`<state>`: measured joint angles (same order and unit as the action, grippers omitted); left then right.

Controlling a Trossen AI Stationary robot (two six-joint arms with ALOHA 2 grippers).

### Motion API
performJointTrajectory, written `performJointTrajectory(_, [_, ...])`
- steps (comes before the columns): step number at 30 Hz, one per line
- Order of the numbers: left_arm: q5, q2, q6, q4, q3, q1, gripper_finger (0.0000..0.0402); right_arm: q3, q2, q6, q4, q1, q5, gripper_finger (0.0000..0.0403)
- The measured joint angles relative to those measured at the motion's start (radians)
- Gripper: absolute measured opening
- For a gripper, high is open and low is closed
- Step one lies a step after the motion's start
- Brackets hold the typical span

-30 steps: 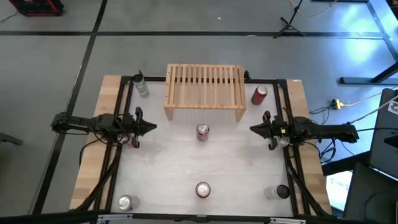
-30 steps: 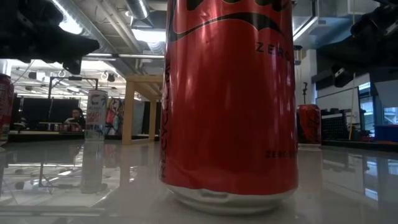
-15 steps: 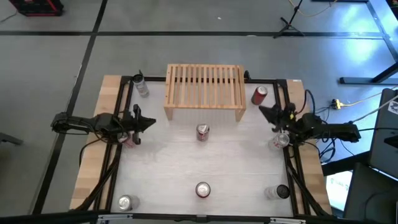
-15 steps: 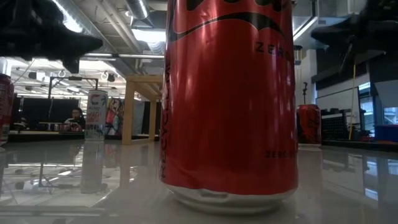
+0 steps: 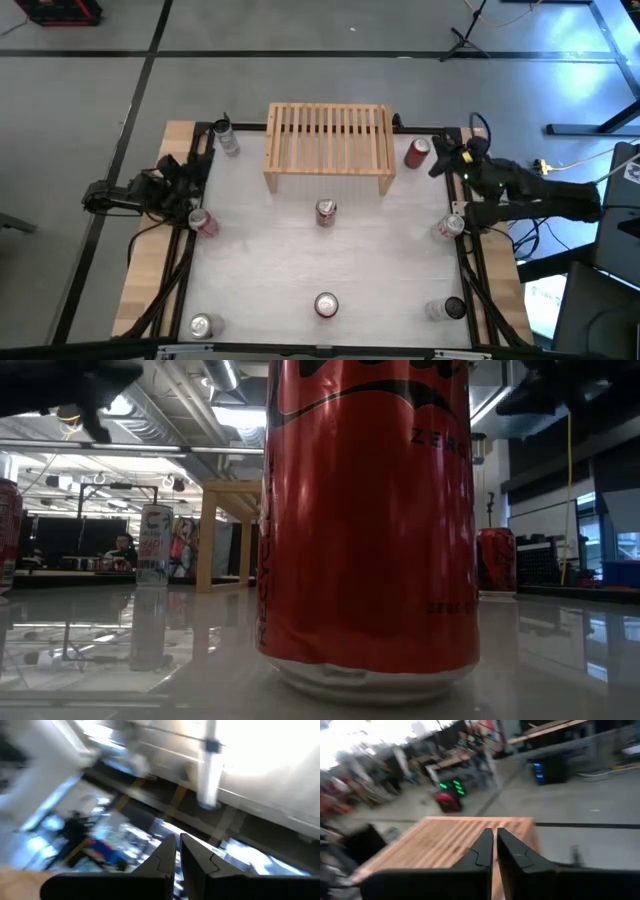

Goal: Place canned beverage on shelf
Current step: Put the top red black soda can on the shelf

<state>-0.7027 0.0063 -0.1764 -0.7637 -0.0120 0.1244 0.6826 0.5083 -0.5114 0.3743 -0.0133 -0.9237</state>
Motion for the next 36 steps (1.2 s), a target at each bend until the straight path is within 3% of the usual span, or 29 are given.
performJointTrajectory(3, [-0.077,0.0,0.013,-0.003,0.0,0.0,0.0018,0.128,0.092,0.014,0.133,-0.084,0.015,0.0014])
performJointTrajectory(6, [-0.108,0.0,0.093,-0.002,0.0,0.0,0.0018,0.236,0.19,0.08,0.237,-0.2,0.097,0.0014])
performJointTrajectory(11, [-0.143,0.0,0.18,-0.04,0.0,0.0,0.0018,0.382,0.37,0.145,0.394,-0.475,0.432,0.0014])
performJointTrajectory(15, [-0.145,0.0,0.185,-0.051,0.0,0.0,0.0018,0.469,0.503,0.225,0.501,-0.654,0.601,0.0014])
performJointTrajectory(22, [-0.144,0.0,0.186,-0.054,0.0,0.0,0.0018,0.595,0.687,0.23,0.647,-0.829,0.712,0.0027])
performJointTrajectory(25, [-0.144,0.0,0.187,-0.054,0.0,0.0,0.0018,0.63,0.739,0.231,0.698,-0.875,0.772,0.0071])
performJointTrajectory(29, [-0.143,0.0,0.186,-0.054,0.0,0.0,0.0018,0.676,0.79,0.23,0.758,-0.916,0.842,0.0158])
performJointTrajectory(36, [-0.143,0.0,0.186,-0.053,0.0,0.0,0.0018,0.681,0.818,0.229,0.805,-0.946,0.845,0.0311])
